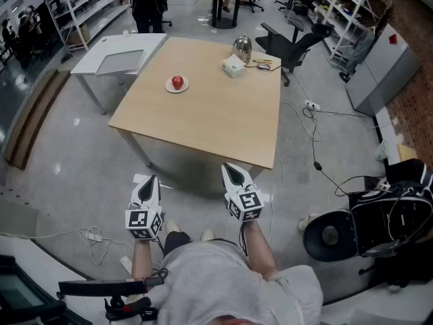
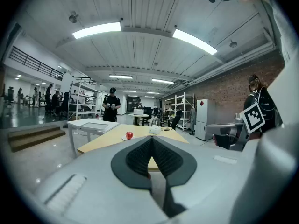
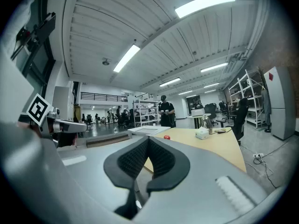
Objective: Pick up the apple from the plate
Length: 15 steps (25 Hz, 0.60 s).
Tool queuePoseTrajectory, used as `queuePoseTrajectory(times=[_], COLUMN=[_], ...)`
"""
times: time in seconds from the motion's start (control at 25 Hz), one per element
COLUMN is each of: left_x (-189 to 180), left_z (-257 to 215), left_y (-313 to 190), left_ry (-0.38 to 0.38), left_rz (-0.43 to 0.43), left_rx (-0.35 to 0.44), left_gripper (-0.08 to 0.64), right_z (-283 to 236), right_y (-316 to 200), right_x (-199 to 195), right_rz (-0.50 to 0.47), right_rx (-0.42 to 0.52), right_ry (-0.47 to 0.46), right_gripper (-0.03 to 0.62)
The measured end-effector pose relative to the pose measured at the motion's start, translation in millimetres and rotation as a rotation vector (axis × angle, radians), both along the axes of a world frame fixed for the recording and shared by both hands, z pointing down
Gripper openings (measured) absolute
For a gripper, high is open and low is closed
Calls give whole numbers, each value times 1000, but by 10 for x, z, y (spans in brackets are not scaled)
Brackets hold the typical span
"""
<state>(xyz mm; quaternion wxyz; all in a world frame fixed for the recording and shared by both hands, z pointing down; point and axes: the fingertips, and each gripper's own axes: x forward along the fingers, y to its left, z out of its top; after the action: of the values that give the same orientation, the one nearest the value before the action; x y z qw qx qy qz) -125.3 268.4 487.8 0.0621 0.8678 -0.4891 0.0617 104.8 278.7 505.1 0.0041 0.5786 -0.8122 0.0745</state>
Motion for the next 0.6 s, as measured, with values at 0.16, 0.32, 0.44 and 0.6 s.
queuePoseTrajectory(times=[0.16,0.32,0.44,0.6], left_x=[165,122,105,121], left_z=[-100,-77,-57,-93], left_y=[-72,-61,-77,-115], left_ry=[1,0,-3,-3], left_rz=[3,5,2,-12], left_rx=[1,1,-2,-5], left_gripper=[20,20,20,20], right_z=[-82,-47,-36,-102], right_y=[-69,-61,-91,-150], right_x=[127,88,68,56], right_rz=[-9,0,-4,-29], right_rx=[-5,-13,-11,12], right_ry=[5,8,1,-21], right_gripper=[5,5,5,6])
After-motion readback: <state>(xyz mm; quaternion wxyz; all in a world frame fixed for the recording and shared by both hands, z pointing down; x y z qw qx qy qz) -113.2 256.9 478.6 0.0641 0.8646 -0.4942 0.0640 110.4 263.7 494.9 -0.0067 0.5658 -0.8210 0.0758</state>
